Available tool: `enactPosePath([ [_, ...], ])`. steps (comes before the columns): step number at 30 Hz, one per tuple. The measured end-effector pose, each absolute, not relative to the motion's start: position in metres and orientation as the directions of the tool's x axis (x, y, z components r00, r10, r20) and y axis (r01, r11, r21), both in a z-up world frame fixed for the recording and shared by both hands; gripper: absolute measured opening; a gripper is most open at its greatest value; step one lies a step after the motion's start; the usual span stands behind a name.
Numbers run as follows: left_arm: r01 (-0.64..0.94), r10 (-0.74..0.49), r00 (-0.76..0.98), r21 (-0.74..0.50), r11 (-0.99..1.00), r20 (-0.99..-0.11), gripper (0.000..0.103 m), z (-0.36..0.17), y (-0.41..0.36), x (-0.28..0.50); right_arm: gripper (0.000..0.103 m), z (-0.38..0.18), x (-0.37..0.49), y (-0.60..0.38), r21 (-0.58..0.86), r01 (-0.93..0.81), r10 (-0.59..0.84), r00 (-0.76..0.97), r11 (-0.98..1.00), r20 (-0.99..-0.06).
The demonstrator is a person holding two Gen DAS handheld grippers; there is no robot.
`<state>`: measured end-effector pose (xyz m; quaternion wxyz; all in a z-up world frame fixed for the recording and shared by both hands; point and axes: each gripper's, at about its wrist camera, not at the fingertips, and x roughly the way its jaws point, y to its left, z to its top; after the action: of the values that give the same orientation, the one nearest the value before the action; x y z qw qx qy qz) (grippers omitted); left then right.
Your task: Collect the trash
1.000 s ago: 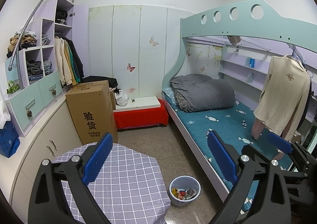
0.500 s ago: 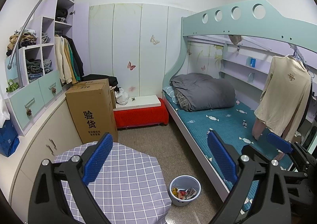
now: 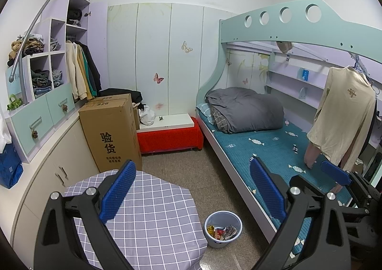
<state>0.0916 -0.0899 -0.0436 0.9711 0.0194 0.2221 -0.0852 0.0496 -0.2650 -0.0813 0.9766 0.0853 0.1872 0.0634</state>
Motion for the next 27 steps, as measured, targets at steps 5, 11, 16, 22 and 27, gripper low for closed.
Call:
enactPosePath([
  [5,0.174,-0.157,0.886,0.0,0.985,-0.435,0.094,-0.0434,-0.0894,0.092,0.085,-0.0818,0.0505,-0.265,0.191,-0.093,0.157,0.921,0.977,-0.356],
  [11,0.175,-0.158,0.886,-0.002,0.985,-0.435,0.094,-0.0434,-0.0893,0.0921,0.085,-0.0823,0.051,-0.2644,0.191,-0.093,0.157,0.921,0.977,-0.356],
  [16,0.175,-0.158,0.886,-0.001,0.985,-0.436,0.095,-0.0436,-0.0895,0.0922,0.085,-0.0826,0.0512,-0.2639,0.192,-0.092,0.157,0.921,0.977,-0.357],
  [22,0.174,-0.157,0.886,-0.001,0.985,-0.436,0.095,-0.0425,-0.0898,0.0923,0.085,-0.0818,0.0516,-0.2654,0.192,-0.093,0.158,0.92,0.977,-0.358],
  [27,0.175,-0.158,0.886,0.0,0.985,-0.437,0.095,-0.0444,-0.09,0.0925,0.085,-0.0828,0.0527,-0.2654,0.194,-0.092,0.158,0.92,0.977,-0.36],
])
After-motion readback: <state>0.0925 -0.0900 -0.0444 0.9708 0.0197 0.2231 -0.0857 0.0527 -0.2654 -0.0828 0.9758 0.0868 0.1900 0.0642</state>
